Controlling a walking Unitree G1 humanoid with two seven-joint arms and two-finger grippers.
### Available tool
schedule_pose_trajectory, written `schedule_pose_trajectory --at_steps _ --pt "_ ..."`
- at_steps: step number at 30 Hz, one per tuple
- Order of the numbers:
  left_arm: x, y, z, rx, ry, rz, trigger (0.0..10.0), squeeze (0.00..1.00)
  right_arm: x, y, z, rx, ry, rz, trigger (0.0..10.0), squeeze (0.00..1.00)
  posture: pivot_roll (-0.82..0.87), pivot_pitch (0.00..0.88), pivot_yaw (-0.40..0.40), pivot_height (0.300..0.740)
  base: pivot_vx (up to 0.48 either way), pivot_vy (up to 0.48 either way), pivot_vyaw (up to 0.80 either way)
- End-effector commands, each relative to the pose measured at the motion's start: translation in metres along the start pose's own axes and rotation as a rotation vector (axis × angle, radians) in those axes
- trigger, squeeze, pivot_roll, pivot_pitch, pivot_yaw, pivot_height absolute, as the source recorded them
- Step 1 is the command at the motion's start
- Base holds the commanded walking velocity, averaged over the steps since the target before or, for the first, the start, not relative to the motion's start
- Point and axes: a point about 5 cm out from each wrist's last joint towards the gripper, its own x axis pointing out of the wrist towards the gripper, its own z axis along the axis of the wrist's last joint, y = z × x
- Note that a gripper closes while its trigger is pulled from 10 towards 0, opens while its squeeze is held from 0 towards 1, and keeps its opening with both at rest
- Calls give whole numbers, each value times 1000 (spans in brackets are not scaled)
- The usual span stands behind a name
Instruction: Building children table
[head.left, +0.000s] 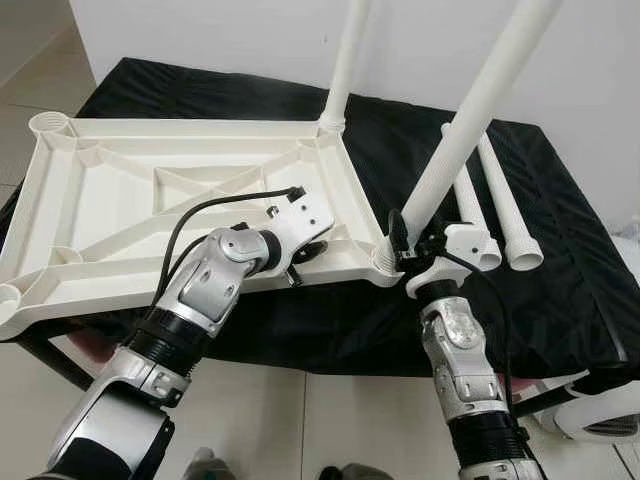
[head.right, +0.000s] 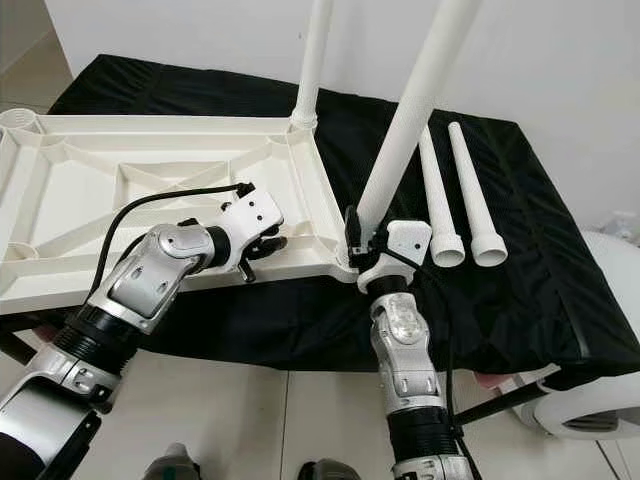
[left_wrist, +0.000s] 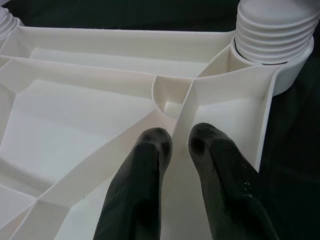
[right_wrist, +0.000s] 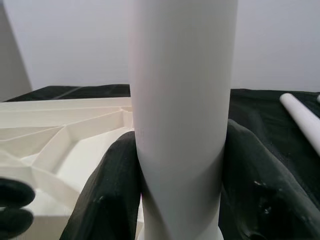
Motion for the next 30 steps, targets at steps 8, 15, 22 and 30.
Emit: schedule_pose_trajectory --at_steps 8,15,22,30 --pt "-1 0 5 18 -14 0 10000 0 -30 -20 -53 106 309 149 10000 0 70 57 -85 740 0 0 0" --pt "-1 1 5 20 -14 0 10000 0 -26 -27 -50 95 315 251 10000 0 68 60 -79 740 0 0 0" --pt "-1 2 7 25 -18 -1 10000 0 -22 -34 -46 55 337 395 10000 0 66 58 -76 740 0 0 0" --pt "0 1 9 29 -26 -2 10000 0 -14 -48 -44 37 364 463 10000 0 63 59 -77 740 0 0 0"
